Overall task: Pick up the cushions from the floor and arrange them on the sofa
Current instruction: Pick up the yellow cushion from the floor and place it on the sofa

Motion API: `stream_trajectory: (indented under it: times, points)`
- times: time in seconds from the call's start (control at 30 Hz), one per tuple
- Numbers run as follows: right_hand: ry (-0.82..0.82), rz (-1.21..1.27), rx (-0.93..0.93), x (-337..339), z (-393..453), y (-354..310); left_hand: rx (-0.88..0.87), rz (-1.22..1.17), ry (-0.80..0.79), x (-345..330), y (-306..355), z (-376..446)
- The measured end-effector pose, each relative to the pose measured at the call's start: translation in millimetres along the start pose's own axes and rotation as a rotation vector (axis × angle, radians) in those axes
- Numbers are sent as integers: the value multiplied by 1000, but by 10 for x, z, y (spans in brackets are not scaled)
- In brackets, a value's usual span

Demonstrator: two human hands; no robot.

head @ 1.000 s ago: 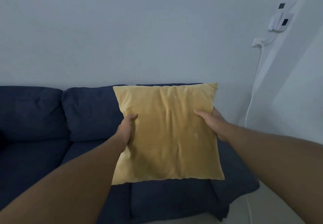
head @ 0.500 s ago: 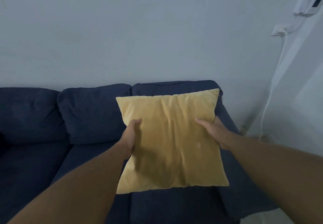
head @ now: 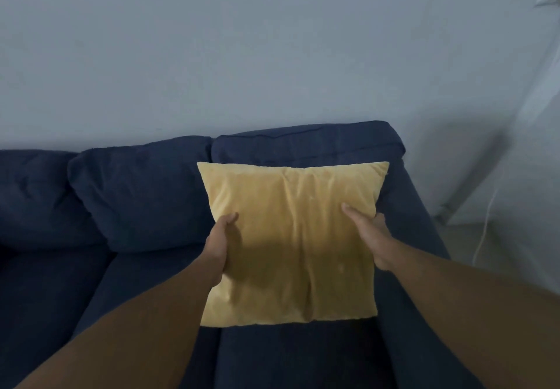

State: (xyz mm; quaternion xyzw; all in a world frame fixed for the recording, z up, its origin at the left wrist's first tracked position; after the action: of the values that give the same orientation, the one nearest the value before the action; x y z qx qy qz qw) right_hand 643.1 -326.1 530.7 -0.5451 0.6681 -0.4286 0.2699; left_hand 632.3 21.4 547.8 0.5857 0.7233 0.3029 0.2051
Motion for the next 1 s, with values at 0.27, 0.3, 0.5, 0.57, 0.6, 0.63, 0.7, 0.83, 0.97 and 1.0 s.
stream_trajectory:
  times: [0.27,0.3,0.5,0.57,0.6,0.63,0.7,0.83,0.97,1.0]
  points:
    - [50,-52,3,-100,565,131,67,-41,28,-132,-81,513]
    - [52,-59,7,-113,623,141,79,-42,31,-139,-103,581]
    - [48,-62,6,-206,959,316,102,-24,24,-235,-199,1003]
    - [32,-43,9,-243,1023,391,96,-3,17,-246,-211,1142]
    - [29,-35,11,-265,1055,431,83,16,13,-239,-207,1238]
    - [31,-33,19,-279,1079,454,72,32,6,-224,-221,1359]
    - [52,-37,37,-295,1138,505,54,50,-6,-196,-275,1608]
    - [74,-56,78,-335,1297,582,5,39,-15,-220,-212,1817]
    - [32,-111,104,-419,1496,619,-6,28,-6,-216,-251,2072]
    - [26,-119,109,-434,1550,638,-4,36,0,-221,-268,2116]
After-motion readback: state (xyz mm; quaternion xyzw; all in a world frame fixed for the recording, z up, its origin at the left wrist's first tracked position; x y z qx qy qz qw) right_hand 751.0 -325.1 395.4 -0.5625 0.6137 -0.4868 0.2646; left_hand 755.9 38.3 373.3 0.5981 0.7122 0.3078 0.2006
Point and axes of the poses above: each hand's wrist, its own z-axis towards the middle knuckle, its own x-axis out of the back of the hand, y = z × x, the point moved 9 cm from there along z, towards the middle knuckle, and after that the axes turned 4 degrees about x, right-handed, at the moved point
